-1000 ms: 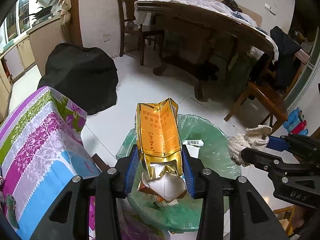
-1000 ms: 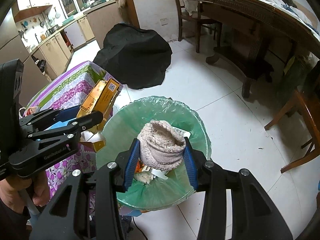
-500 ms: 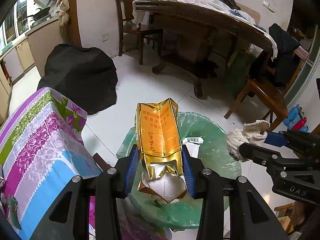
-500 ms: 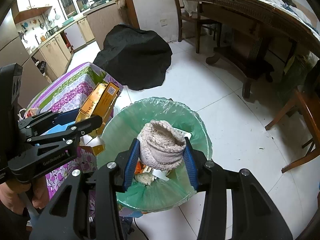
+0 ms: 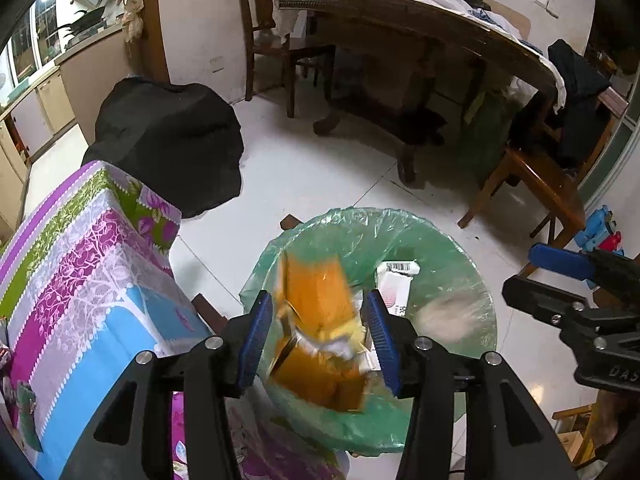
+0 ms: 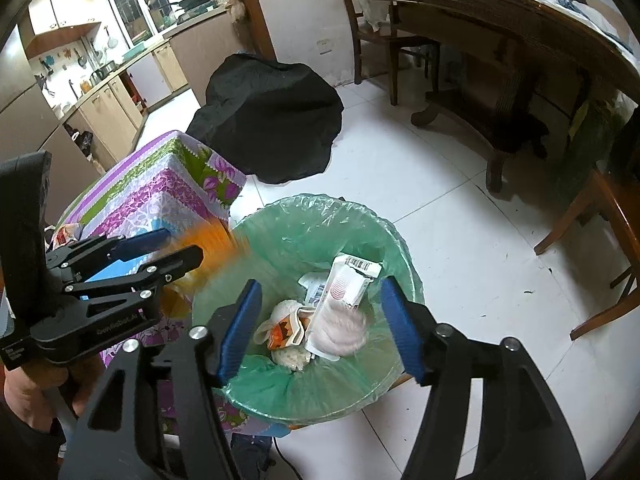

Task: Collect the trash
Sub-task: 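Carry the gold box and knitted cup over the green bin and open both grippers, then move both tools back over the table toward the remaining trash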

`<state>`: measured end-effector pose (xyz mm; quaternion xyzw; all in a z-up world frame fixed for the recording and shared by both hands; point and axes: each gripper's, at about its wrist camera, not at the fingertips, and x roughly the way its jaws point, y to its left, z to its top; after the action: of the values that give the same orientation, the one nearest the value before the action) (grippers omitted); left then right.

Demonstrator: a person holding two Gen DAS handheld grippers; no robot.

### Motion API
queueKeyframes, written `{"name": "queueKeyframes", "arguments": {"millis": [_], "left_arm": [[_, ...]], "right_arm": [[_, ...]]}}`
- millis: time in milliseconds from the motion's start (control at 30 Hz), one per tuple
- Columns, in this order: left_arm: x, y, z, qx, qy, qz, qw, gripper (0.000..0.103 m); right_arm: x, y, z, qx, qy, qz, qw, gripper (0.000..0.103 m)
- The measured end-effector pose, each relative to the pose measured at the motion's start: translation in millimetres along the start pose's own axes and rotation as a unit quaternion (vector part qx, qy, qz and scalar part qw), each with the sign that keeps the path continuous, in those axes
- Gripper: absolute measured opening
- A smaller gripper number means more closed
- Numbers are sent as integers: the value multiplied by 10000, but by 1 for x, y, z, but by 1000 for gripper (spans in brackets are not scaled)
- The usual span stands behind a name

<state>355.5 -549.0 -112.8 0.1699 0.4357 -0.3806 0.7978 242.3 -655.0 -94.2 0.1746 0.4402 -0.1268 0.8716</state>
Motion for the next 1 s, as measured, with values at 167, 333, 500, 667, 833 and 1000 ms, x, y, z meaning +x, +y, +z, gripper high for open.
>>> {"name": "queueKeyframes", "arguments": {"millis": [167,333,500,667,833,1000], "left_arm": [[3,2,-4,-18,40,8,10000,50],[1,3,-5,13,13,15,10000,50],[-11,2,-14,139,-53,54,9999,50],[-40,14,-34,193,-220,-18,9996,52],[-94,40,-64,254,-629,-28,9977,62],[-158,112,-112,-151,-1057,466,9932,68]], "right_arm": [[0,-1,-4,25,-34,10,10000,61],[-4,-2,-4,42,-114,-1,9999,61],[-27,3,-10,20,-602,18,9982,73],[-64,21,-30,-64,-1406,142,9899,87],[-83,50,-61,-261,-1808,368,9825,93],[-74,74,-94,-274,-1673,777,9825,93]]}}
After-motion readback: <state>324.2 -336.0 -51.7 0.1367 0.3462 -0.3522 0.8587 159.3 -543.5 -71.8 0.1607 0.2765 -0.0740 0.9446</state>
